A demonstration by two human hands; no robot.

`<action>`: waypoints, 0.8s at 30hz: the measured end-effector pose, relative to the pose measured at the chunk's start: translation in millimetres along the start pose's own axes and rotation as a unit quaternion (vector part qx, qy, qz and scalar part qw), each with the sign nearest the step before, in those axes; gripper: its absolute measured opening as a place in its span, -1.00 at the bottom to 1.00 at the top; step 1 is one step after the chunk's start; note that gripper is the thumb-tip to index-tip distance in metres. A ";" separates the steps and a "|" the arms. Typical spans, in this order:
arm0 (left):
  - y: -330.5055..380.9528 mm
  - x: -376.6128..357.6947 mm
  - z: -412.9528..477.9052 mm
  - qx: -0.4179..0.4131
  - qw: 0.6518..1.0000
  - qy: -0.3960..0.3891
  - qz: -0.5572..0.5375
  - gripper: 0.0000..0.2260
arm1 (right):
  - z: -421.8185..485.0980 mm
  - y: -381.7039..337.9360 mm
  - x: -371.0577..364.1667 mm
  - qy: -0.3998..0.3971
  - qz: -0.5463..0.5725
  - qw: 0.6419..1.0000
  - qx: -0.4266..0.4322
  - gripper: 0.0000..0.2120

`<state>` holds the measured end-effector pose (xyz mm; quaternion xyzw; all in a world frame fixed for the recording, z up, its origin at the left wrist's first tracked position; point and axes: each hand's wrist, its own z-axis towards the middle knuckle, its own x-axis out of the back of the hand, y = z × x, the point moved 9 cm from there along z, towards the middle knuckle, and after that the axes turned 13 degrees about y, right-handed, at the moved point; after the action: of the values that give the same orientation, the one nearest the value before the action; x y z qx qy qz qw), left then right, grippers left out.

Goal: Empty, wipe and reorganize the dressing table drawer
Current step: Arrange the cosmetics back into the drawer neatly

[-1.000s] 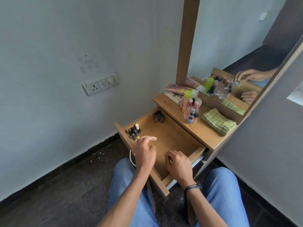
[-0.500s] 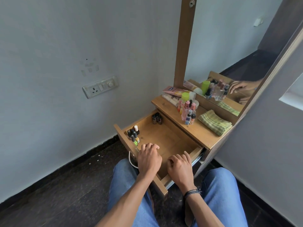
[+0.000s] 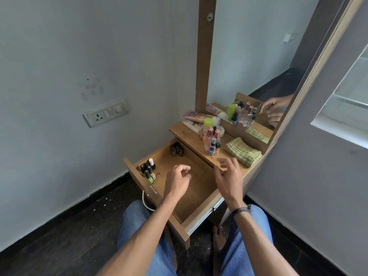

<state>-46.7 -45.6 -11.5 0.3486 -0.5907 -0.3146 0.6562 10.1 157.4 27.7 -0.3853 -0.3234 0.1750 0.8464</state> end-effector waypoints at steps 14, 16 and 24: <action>50.5 -40.6 54.4 0.042 0.996 0.013 -0.080 -0.60 | 56.8 36.0 -29.1 -0.058 0.049 0.991 -0.112 -0.44; 51.7 -42.6 57.1 0.046 0.996 -0.008 -0.079 -0.59 | 61.2 37.1 -31.2 -0.065 0.051 0.990 -0.113 -0.43; 64.3 -57.5 56.0 0.023 0.997 -0.033 -0.073 -0.55 | 62.5 34.1 -41.1 -0.102 0.037 0.991 -0.074 -0.30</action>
<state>-108.4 33.0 13.1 0.3951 -0.5924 -0.3590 0.6034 -64.1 190.6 15.5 -0.4390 -0.4055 0.2197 0.7711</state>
